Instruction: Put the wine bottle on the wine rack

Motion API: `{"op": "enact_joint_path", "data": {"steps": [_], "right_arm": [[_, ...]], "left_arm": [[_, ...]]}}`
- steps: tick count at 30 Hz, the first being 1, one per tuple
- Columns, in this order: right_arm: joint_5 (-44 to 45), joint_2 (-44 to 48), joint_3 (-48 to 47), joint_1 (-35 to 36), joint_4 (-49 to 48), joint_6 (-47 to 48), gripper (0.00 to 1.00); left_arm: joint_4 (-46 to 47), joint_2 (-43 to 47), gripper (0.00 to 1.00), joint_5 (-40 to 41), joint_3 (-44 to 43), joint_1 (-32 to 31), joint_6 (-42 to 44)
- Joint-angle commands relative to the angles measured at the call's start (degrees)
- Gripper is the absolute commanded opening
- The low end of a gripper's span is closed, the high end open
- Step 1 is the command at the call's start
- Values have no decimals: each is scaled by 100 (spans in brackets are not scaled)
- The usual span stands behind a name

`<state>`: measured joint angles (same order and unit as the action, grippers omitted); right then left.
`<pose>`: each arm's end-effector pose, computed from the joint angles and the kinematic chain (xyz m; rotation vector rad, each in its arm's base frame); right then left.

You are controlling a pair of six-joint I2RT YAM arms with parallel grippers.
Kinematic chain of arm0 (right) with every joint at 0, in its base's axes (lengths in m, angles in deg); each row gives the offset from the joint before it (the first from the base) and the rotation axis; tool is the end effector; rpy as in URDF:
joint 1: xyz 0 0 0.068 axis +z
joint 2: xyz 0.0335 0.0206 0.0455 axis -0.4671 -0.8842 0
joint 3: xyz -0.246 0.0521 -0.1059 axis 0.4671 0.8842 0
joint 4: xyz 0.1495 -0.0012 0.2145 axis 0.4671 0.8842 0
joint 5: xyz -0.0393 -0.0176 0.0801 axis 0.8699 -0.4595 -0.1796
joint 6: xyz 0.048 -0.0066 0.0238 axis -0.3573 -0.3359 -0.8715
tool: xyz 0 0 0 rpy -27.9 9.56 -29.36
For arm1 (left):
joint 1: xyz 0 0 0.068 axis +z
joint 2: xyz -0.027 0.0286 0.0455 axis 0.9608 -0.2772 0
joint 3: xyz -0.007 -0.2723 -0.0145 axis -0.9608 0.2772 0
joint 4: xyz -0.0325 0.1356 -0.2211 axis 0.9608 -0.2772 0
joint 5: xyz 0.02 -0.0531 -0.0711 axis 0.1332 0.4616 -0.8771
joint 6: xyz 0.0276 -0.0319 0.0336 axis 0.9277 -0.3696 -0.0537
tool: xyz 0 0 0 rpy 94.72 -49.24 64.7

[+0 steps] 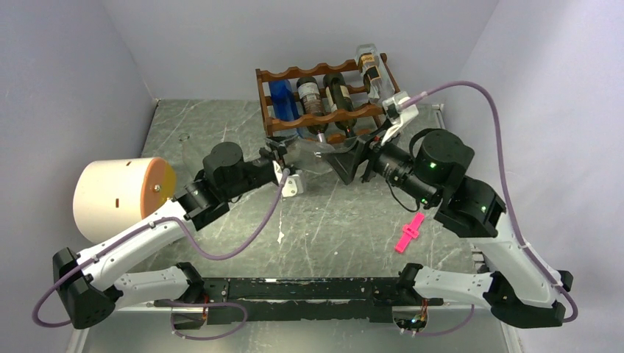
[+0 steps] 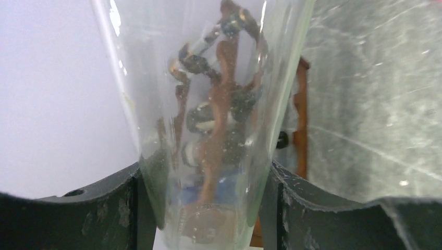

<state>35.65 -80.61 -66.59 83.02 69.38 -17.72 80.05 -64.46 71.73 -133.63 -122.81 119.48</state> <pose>0.0989 0.1333 0.5036 -0.4641 1.6381 0.8297 0.1601 -0.1946 0.3759 1.3221 0.9154 -0.1479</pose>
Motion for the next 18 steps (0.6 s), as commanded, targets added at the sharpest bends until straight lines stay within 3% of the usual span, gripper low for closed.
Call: {"op": "enact_joint_path", "data": {"steps": [1, 10, 18], "right_arm": [[358, 4, -461, 2, 613, 72, 70], [901, -713, -1574, 2, 1700, 75, 74], [829, -1362, -2047, 9, 2284, -72, 74]], "left_arm": [[-10, -142, 7, 482, -739, -6, 1181], [-808, -670, 7, 535, -1859, -5, 2473], [-1031, -805, 7, 532, -1889, 21, 3291]]}}
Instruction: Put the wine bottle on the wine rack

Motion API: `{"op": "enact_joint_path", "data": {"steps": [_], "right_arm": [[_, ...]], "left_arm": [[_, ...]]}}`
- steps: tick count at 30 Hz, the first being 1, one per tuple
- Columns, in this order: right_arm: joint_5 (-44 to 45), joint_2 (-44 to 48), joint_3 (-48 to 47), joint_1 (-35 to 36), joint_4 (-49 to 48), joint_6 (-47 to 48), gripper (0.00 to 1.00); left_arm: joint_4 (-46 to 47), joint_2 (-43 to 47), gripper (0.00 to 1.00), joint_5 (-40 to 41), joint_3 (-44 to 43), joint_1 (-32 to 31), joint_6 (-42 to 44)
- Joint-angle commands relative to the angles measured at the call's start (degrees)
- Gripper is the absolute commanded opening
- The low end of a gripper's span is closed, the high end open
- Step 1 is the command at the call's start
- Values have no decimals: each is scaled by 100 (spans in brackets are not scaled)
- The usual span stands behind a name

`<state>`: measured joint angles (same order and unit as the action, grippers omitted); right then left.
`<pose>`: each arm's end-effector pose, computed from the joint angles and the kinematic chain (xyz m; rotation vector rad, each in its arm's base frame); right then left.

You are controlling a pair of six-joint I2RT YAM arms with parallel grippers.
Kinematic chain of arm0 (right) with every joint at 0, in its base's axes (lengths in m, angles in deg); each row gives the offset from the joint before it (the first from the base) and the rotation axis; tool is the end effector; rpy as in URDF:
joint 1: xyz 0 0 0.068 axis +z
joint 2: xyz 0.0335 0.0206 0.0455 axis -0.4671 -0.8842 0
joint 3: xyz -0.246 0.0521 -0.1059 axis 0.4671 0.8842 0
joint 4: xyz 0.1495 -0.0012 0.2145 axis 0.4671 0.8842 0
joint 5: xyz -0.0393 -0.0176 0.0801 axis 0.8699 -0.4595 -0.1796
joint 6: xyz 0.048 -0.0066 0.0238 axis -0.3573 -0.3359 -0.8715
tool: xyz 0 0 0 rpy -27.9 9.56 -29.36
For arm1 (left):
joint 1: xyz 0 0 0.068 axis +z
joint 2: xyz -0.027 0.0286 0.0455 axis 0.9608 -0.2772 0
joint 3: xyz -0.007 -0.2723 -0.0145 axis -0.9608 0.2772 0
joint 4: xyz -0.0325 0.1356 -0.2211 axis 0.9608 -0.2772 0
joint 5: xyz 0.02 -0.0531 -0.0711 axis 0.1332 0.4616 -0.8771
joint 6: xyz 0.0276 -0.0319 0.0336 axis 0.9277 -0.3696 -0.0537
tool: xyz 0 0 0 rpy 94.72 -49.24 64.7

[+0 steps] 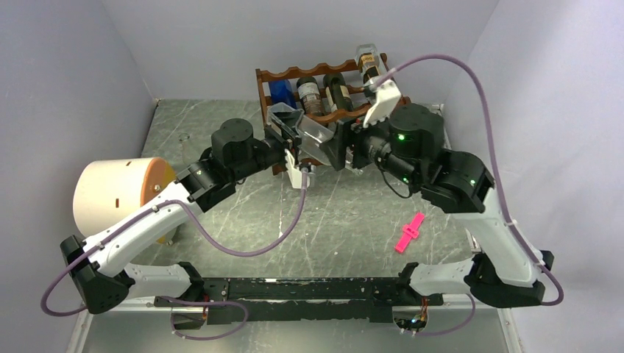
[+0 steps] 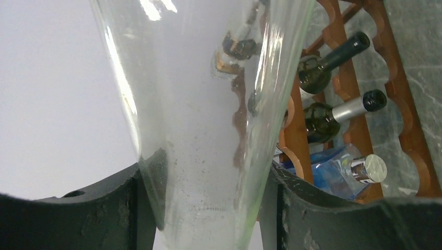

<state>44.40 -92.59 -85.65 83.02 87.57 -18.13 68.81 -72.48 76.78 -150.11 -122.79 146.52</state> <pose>0.1155 0.1479 0.5290 -0.4158 1.8156 0.6119 0.1795 -0.2120 0.4223 1.5211 0.6703 0.2786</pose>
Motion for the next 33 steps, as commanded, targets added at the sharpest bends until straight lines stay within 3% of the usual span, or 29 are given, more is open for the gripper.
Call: {"op": "enact_joint_path", "data": {"steps": [1, 12, 33], "right_arm": [[-77, -243, -155, 4, 517, -3, 74], [-388, -394, 289, 6, 319, 263, 74], [-483, -626, 709, 5, 86, 54, 74]], "left_arm": [[180, 38, 7, -27, -158, 19, 659], [772, 485, 7, -478, 525, 18, 1116], [1142, 322, 7, -145, 483, 45, 1181]]}}
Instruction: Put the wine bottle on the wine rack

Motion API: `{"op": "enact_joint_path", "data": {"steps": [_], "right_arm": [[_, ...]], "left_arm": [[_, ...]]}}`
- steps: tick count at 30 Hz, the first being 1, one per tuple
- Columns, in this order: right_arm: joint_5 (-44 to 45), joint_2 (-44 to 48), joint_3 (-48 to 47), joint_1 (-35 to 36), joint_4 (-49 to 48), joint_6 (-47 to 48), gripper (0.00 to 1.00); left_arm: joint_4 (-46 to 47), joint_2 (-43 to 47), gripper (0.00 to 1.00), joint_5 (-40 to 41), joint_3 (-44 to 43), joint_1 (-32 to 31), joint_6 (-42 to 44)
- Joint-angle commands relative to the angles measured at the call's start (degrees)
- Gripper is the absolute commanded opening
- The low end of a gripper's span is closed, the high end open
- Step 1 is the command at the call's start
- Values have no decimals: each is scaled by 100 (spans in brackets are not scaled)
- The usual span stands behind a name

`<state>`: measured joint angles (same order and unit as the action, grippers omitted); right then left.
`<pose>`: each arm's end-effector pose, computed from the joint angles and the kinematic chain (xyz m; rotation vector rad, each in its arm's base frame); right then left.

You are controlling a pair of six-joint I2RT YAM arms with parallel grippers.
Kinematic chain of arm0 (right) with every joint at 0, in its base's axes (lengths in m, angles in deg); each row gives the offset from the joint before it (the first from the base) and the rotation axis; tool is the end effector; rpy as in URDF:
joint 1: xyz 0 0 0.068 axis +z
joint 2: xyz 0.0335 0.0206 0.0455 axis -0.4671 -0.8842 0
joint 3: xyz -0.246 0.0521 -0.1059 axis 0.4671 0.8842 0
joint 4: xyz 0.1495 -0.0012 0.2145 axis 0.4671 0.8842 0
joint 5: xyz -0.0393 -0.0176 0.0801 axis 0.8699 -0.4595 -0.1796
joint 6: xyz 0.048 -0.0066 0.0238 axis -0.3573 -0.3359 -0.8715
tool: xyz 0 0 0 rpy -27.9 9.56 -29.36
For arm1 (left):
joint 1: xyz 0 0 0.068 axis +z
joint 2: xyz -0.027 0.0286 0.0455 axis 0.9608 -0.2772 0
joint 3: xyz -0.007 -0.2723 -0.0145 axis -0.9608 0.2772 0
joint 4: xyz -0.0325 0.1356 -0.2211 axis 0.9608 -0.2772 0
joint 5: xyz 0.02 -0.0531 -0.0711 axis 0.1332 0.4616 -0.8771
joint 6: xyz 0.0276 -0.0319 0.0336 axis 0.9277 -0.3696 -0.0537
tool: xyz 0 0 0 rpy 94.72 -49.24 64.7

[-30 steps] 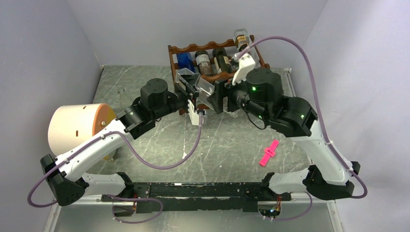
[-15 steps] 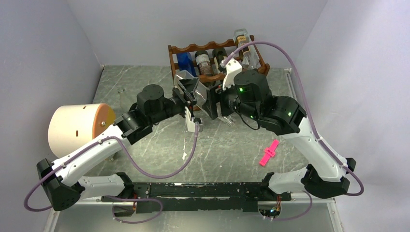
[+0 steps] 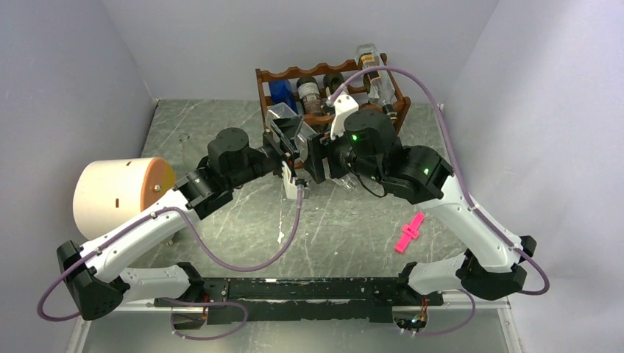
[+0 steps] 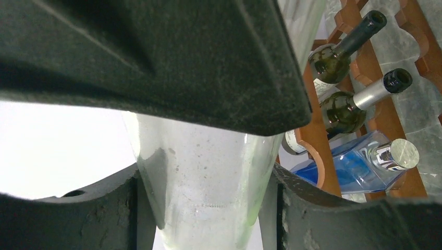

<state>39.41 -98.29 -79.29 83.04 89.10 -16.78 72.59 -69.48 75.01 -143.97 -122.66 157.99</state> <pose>0.1437 0.1939 0.4758 -0.5980 2.0142 0.5422 0.1730 -0.2053 0.4050 1.5846 0.4922 0.4096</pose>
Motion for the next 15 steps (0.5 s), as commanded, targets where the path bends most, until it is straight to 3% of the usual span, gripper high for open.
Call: {"op": "enact_joint_path", "data": {"steps": [1, 7, 15], "right_arm": [[30, -72, 80, 5, -55, -107, 73], [147, -119, 69, 9, 87, -255, 64], [284, -183, -41, 5, 284, -398, 16]], "left_arm": [[764, 7, 7, 58, -145, 32, 27], [1013, -135, 7, 551, -171, 32, 55], [980, -179, 7, 542, -265, 75, -184]]}}
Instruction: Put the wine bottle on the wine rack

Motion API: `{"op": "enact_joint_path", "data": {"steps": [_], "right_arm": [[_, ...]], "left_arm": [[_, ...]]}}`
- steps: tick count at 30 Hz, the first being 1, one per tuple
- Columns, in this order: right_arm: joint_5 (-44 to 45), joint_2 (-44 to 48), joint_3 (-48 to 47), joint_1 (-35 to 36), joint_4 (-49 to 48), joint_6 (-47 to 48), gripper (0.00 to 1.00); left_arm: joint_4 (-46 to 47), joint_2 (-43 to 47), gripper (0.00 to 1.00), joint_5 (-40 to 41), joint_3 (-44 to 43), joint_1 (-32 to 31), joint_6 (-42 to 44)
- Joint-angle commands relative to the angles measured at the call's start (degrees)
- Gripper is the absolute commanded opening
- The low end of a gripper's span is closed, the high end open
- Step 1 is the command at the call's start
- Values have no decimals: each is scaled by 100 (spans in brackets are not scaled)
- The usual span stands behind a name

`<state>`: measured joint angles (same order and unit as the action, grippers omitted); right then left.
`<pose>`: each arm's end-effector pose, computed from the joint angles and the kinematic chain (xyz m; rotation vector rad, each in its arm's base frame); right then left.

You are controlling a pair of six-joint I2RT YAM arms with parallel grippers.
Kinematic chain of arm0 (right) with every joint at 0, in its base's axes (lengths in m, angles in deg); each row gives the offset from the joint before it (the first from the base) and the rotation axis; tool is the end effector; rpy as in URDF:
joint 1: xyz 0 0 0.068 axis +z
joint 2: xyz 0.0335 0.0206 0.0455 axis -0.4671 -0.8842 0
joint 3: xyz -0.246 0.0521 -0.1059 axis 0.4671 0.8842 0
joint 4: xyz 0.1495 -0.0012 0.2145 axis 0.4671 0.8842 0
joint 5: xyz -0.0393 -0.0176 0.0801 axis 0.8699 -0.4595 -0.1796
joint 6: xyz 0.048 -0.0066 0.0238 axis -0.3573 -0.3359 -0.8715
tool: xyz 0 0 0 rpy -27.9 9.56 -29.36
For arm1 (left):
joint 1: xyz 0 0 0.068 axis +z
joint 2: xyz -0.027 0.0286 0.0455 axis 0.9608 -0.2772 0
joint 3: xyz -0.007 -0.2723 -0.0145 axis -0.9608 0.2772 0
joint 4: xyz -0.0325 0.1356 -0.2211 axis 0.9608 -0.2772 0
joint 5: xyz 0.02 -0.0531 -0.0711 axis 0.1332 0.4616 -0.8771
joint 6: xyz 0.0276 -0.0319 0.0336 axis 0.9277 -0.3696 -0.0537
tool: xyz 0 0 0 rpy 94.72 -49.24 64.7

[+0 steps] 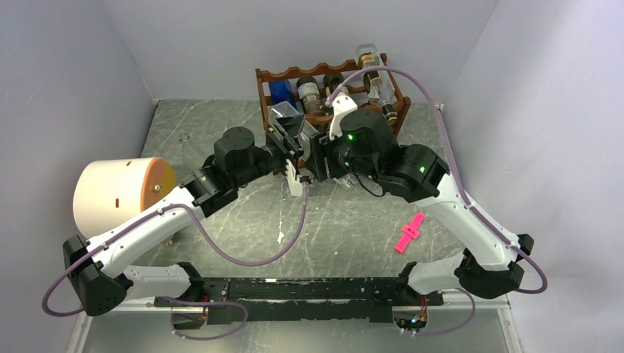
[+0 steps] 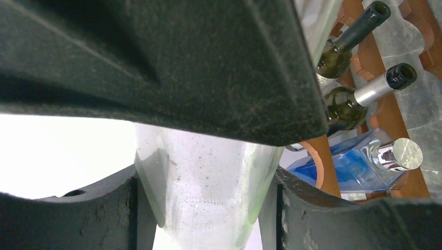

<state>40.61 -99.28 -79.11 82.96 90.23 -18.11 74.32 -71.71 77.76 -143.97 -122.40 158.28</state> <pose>0.1477 0.1976 0.4692 -0.5756 2.0552 0.5116 0.1830 -0.2121 0.3984 1.5855 0.5318 0.4536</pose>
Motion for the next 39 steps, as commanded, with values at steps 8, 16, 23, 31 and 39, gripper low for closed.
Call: {"op": "enact_joint_path", "data": {"steps": [8, 16, 23, 31, 39], "right_arm": [[617, -39, -54, 9, 88, -176, 0], [1387, 227, 136, 6, -373, -66, 0], [2109, 370, 315, -45, -769, 63, 0], [1831, 412, 575, -917, -1381, 352, 0], [1416, 247, 724, -1635, -1834, 456, 0]], "left_arm": [[887, 48, 40, 336, -222, 54, -497], [-108, -181, 97, -21, -648, 63, -1258], [-45, -157, 97, -499, -553, 68, -1690], [756, 64, 97, -372, -394, 62, -3459], [1219, 406, 97, 357, -3, 63, -6842]]}}
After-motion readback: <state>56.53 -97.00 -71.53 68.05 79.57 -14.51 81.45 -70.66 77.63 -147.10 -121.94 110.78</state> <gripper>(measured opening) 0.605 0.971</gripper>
